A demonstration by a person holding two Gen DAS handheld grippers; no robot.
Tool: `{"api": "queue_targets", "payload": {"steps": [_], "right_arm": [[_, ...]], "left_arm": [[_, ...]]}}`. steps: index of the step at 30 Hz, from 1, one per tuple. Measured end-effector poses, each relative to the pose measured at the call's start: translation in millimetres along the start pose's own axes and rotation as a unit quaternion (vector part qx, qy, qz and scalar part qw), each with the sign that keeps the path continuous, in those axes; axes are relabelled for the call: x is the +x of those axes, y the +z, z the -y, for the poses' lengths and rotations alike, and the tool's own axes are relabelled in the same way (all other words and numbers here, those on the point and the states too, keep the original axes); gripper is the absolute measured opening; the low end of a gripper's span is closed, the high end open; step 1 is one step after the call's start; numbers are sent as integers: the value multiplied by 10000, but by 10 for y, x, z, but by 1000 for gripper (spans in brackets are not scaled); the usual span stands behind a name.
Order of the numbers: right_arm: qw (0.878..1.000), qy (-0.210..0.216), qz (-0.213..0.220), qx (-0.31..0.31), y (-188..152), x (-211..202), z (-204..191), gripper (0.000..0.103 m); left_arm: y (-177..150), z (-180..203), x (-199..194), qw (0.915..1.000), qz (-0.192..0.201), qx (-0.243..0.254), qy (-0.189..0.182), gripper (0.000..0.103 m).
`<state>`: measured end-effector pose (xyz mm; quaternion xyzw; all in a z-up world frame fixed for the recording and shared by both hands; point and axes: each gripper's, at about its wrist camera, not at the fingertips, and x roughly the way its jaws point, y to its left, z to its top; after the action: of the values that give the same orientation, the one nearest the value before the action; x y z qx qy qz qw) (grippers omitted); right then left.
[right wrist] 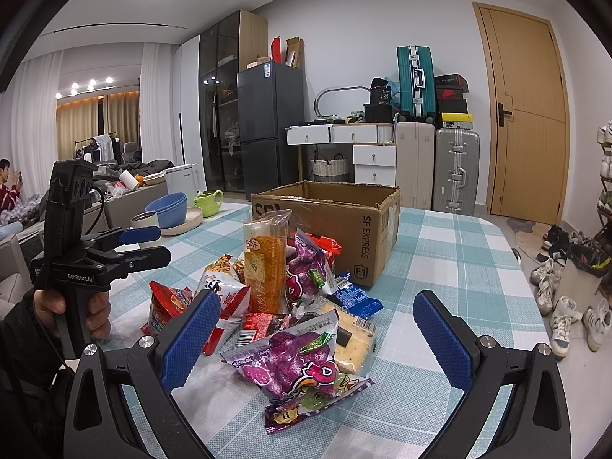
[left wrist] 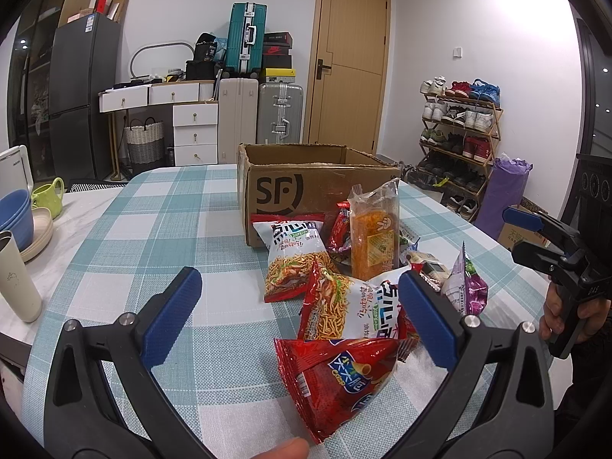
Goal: Organize snacks
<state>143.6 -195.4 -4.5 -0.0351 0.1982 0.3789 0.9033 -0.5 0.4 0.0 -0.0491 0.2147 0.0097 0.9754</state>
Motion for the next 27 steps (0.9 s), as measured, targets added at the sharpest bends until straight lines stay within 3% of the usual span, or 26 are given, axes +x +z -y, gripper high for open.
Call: {"api": "queue_targets", "payload": {"steps": [27], "right_arm": [[9999,-104,-64,-3,-28,32,-2,103]], "left_arm": [[-25,-61,42,10000,-12,19,19,103]]}}
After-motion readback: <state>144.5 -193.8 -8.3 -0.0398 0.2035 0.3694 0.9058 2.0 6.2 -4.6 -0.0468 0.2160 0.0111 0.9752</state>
